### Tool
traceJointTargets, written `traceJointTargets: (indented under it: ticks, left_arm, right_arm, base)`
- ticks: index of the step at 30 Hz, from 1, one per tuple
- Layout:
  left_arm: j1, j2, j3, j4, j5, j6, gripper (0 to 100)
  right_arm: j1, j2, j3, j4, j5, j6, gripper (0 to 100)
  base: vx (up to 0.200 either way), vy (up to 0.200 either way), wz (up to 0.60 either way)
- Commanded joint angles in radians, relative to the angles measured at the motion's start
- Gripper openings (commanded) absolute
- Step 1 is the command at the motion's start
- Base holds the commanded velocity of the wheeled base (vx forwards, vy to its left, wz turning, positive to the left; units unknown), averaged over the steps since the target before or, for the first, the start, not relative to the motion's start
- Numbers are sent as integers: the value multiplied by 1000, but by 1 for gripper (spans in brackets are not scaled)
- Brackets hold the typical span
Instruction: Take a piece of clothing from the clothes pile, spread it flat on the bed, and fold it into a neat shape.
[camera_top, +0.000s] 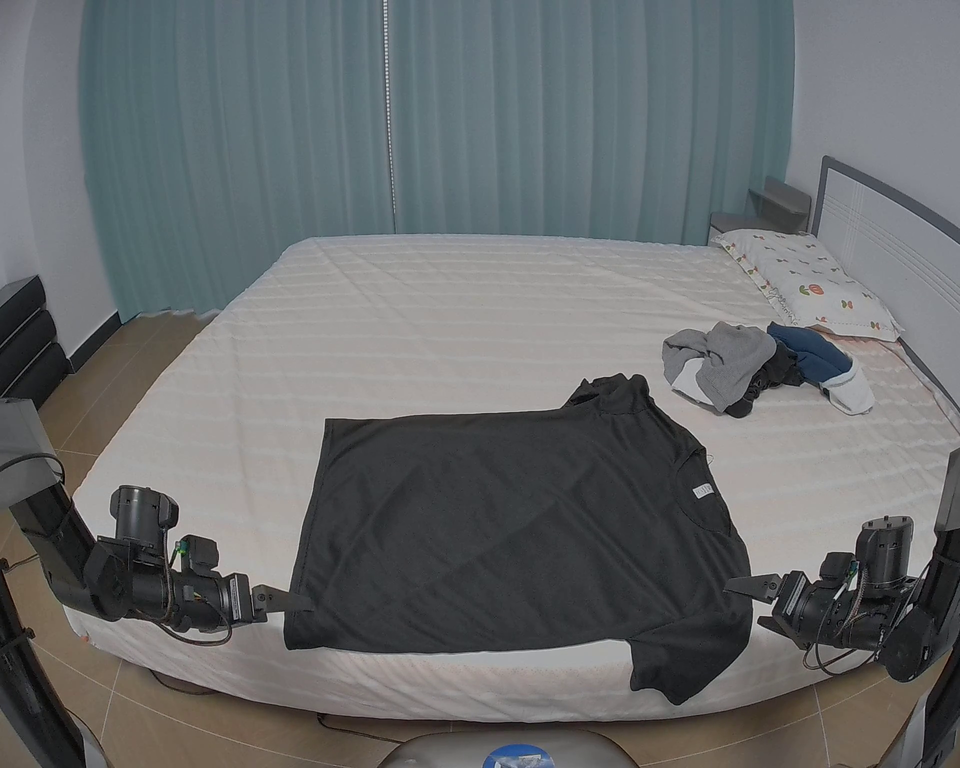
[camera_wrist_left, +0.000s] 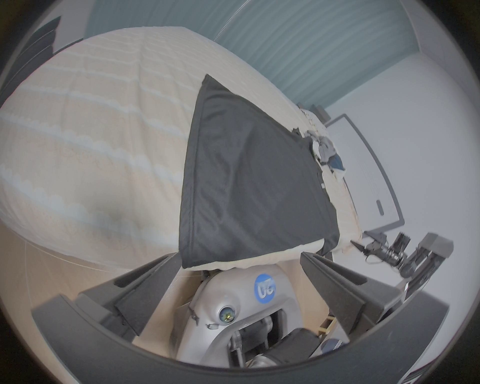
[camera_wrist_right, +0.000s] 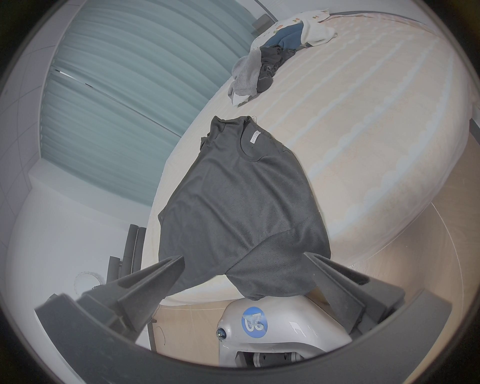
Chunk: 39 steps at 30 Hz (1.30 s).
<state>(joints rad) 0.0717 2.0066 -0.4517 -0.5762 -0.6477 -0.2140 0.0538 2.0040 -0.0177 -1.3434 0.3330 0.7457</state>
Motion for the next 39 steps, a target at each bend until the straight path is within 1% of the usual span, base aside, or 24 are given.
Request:
traceJointTargets:
  ticks: [1, 4, 5, 6, 7, 12, 17, 23, 24, 27, 33, 36, 39]
  left_arm:
    - [8, 78, 8, 24, -15, 79, 100]
    - [0, 84, 13, 15, -1, 85, 100]
    - [-18, 93, 18, 6, 25, 91, 100]
    - [-20, 93, 19, 4, 28, 93, 100]
    - [-39, 106, 22, -17, 57, 93, 100]
    - [-58, 133, 27, -80, 72, 82, 100]
    - [-79, 167, 27, -129, 143, 81, 100]
    - [-93, 190, 45, -185, 163, 81, 100]
    - [-99, 193, 47, -185, 177, 79, 100]
    - [-110, 192, 47, -186, 200, 55, 100]
    - [-148, 190, 47, -188, 203, 33, 100]
    - [-171, 189, 42, -211, 217, -36, 100]
    - [-182, 196, 48, -243, 247, -48, 100]
  right_arm:
    - [3, 9, 18, 1, -3, 0, 100]
    - [3, 10, 18, 3, -3, 0, 100]
    - [4, 10, 18, 3, -3, 0, 100]
    - [4, 10, 18, 1, -3, 0, 100]
    - [4, 9, 18, 3, -3, 0, 100]
    - [4, 9, 18, 3, -5, 1, 100]
    - [4, 9, 18, 1, -5, 1, 100]
    - [4, 9, 18, 1, -5, 1, 100]
    - [4, 9, 18, 1, -5, 1, 100]
    - [4, 9, 18, 1, -5, 1, 100]
    - [6, 9, 18, 1, -5, 1, 100]
    - [4, 7, 18, 1, -6, 1, 100]
    - [4, 7, 18, 1, -6, 1, 100]
  base:
    - [0, 0, 0]
    - [0, 0, 0]
    - [0, 0, 0]
    - [0, 0, 0]
    - [0, 0, 0]
    - [0, 0, 0]
    - [0, 0, 0]
    - [0, 0, 0]
    - [0, 0, 0]
    - [0, 0, 0]
    - [0, 0, 0]
    - [0, 0, 0]
    - [0, 0, 0]
